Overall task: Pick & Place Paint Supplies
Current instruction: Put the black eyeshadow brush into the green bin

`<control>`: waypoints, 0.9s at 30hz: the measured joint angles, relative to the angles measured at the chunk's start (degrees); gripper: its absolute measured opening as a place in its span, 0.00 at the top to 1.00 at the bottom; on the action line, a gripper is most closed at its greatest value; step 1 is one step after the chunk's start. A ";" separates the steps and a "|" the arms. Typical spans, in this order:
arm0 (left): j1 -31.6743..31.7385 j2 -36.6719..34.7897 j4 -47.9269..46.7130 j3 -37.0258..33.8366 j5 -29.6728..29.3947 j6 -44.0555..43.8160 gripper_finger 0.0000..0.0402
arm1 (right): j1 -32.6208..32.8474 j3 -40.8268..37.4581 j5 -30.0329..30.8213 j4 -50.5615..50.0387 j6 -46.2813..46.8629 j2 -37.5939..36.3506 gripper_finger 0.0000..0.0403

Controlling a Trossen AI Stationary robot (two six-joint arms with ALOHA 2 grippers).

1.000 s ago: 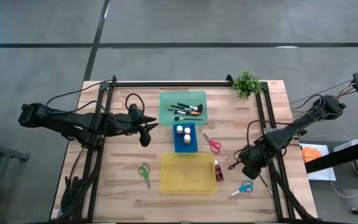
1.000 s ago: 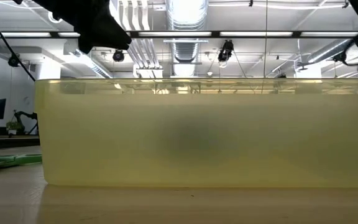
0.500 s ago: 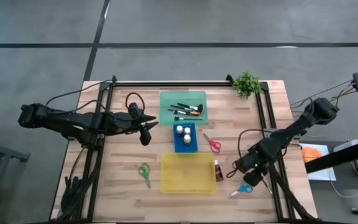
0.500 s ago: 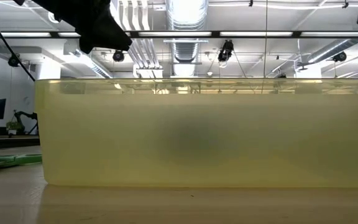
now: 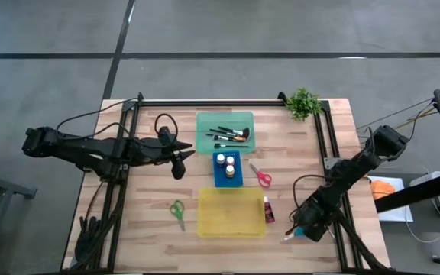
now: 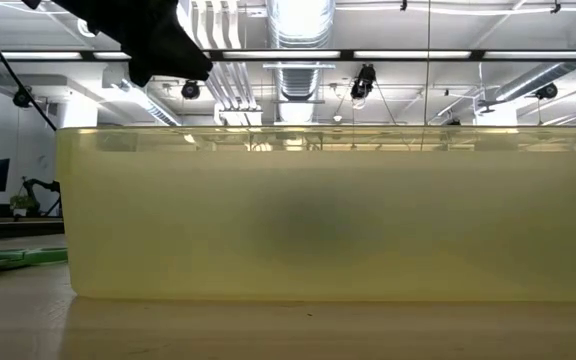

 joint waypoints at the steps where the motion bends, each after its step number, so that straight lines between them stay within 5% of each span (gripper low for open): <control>1: 0.00 0.00 0.00 0.00 0.20 -0.01 0.69 | 0.31 -0.01 -0.29 2.02 0.69 0.22 0.56; 10: 0.00 0.00 0.00 0.02 0.74 -0.17 0.69 | 0.59 1.64 4.11 11.62 4.15 0.62 0.56; 27: 0.00 0.00 -0.04 0.02 0.76 0.24 0.69 | 7.34 7.61 12.49 7.54 23.26 1.87 0.56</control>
